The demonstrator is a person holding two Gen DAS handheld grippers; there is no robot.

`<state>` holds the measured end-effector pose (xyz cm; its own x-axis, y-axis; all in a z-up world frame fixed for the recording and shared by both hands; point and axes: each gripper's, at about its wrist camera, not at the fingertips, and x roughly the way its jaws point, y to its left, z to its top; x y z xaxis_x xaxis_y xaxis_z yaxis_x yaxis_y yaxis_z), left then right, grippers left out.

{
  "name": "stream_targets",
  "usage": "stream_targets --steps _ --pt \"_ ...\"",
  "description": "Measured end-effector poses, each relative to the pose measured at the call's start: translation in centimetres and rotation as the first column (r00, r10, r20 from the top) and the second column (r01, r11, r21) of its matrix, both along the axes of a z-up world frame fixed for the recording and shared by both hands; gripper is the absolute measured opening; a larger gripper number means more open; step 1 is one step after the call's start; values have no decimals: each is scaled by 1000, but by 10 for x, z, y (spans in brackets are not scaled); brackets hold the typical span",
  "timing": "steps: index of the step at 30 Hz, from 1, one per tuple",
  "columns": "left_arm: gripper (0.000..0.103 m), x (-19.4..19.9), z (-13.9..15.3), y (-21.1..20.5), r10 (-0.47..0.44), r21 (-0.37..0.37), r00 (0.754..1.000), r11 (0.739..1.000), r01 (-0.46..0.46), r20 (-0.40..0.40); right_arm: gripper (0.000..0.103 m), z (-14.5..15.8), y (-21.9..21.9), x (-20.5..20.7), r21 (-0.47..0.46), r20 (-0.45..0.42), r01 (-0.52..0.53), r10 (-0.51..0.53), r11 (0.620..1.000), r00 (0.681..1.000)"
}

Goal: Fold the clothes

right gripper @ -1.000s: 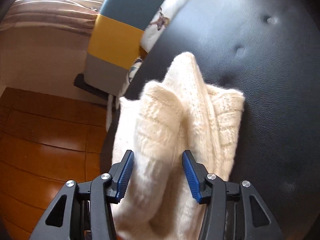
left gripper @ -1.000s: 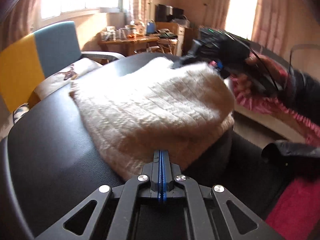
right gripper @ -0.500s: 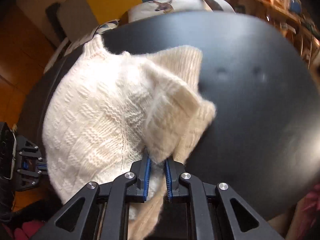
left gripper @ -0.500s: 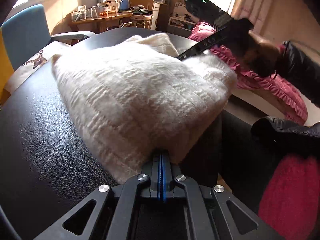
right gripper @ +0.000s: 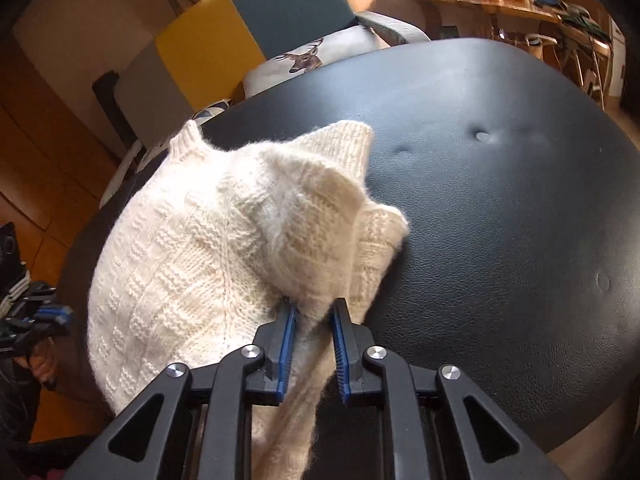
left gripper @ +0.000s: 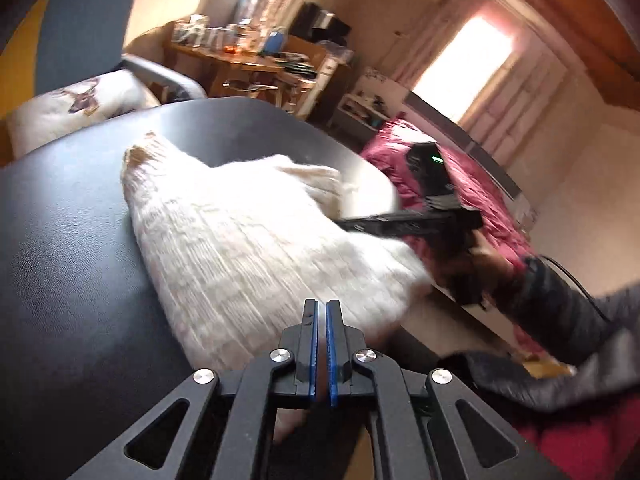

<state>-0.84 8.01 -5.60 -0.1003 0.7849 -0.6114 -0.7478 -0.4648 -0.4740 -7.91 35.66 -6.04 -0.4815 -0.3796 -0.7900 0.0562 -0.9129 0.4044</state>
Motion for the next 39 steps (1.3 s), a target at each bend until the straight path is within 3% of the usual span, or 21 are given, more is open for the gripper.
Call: stream_targets --steps 3,8,12,17,20,24,26,28,29,31,32,33,37,39 --pt "4 -21 -5 24 36 -6 999 999 -36 14 26 -4 12 0 -67 12 10 -9 998 1000" --pt "5 -40 -17 63 -10 -52 1000 999 10 6 35 -10 37 7 -240 22 43 -39 970 999" --pt "5 -47 -17 78 -27 -65 999 997 28 17 43 13 53 46 -419 -66 -99 78 903 995" --pt "5 -42 -12 90 -52 -102 999 994 50 -13 46 14 34 82 -373 -49 -244 243 895 969" --pt "5 -38 -5 105 -78 -98 997 992 75 -26 46 7 16 78 -381 -58 -287 287 879 956" --pt "5 -31 -9 150 -181 -192 981 968 163 -77 46 1 -17 56 -378 -90 -370 364 849 927" --pt "4 -32 -17 173 -225 -226 973 952 206 -60 46 -7 -33 52 -380 -46 -452 472 807 880" --pt "5 -36 -25 191 -253 -251 967 938 239 -25 47 -25 -48 53 -366 44 -538 592 759 805" --pt "5 -38 -30 198 -264 -266 965 930 253 -4 39 -31 -49 54 -335 76 -565 619 754 782" --pt "5 -37 -34 203 -274 -261 962 927 268 13 30 -37 -32 52 -359 116 -545 616 758 779" --pt "5 -36 -35 203 -272 -256 962 929 266 13 17 -40 -24 52 -352 138 -534 607 769 783" --pt "5 -35 -35 203 -270 -250 963 931 265 14 12 -43 -16 53 -353 151 -519 595 778 789" --pt "5 -37 -19 197 -272 -170 960 945 279 66 13 -40 -4 69 -345 128 -484 551 804 825" --pt "7 -43 -7 186 -254 -147 965 954 260 60 29 -32 2 80 -314 108 -466 519 827 848"
